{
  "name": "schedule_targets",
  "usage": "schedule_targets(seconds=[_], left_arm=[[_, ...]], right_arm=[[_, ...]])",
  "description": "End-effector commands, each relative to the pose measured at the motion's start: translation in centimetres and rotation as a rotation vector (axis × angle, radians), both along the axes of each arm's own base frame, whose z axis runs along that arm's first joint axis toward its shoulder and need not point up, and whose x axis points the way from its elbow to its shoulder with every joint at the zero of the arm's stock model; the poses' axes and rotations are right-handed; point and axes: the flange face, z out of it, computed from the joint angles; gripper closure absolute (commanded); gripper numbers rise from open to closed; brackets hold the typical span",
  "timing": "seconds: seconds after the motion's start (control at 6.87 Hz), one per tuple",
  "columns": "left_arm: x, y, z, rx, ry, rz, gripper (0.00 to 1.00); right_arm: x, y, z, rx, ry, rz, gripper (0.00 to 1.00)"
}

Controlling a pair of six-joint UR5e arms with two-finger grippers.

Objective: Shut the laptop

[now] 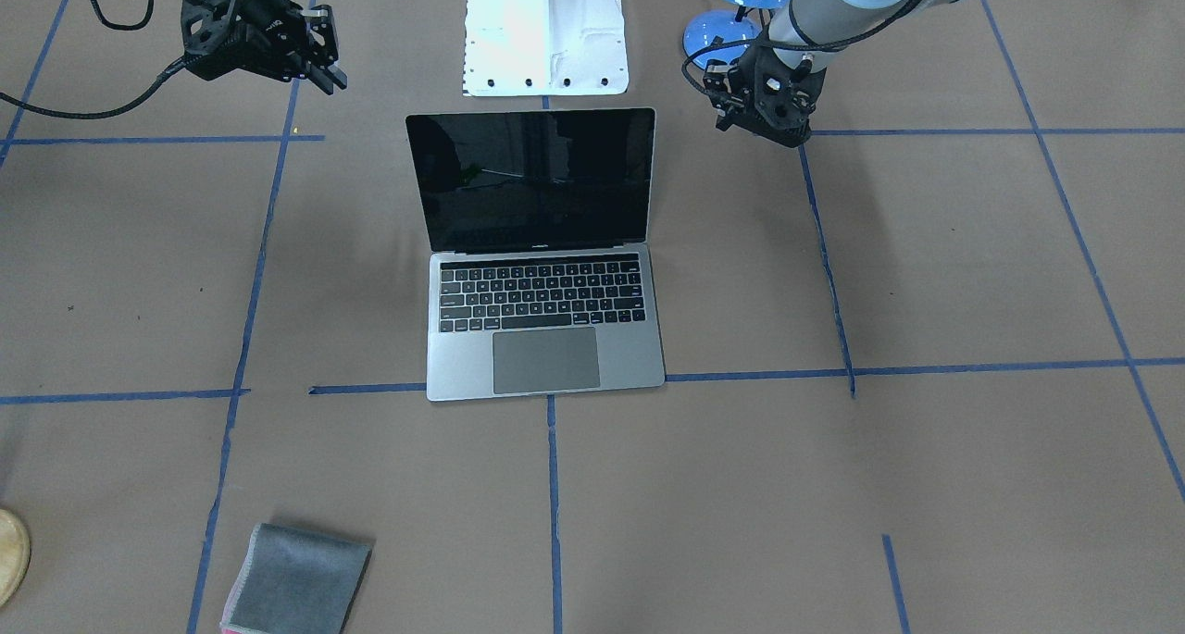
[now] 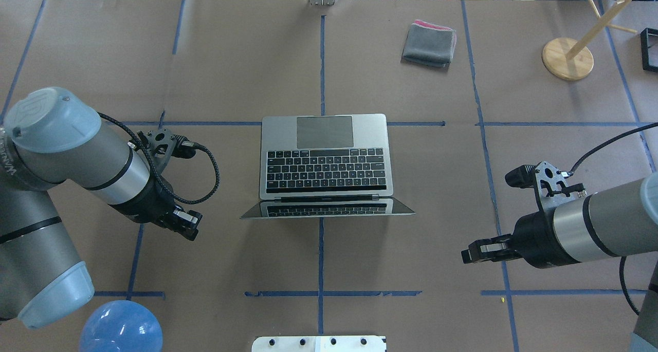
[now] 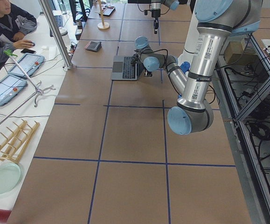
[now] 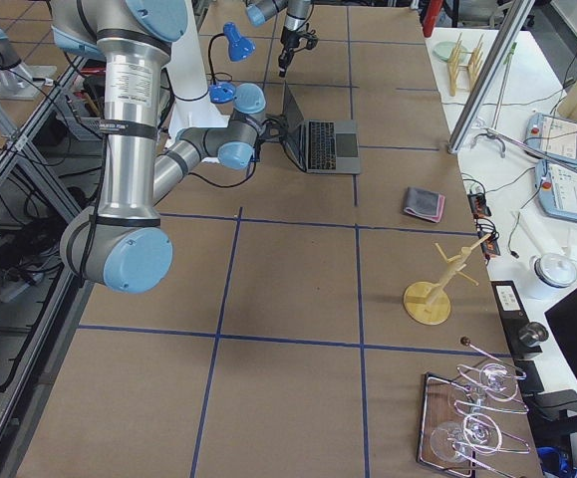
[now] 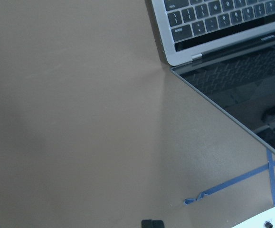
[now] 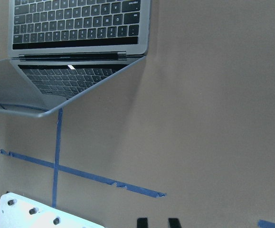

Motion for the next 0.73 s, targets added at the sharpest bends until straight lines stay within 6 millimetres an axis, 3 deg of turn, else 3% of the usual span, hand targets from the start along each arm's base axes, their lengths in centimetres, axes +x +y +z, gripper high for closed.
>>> schedule_targets(seconds=[0.0, 0.58], left_arm=[[1.1, 1.0, -1.6, -0.057, 0.008, -0.019, 1.0], [3.7, 3.6, -5.1, -0.146, 0.07, -0.079, 1.0]], right_arm=[[-2.7, 2.1, -0.7, 0.037, 0.008, 0.044, 0.93], [-6.2, 3.5, -4.9, -0.002, -0.064, 0.139, 0.99]])
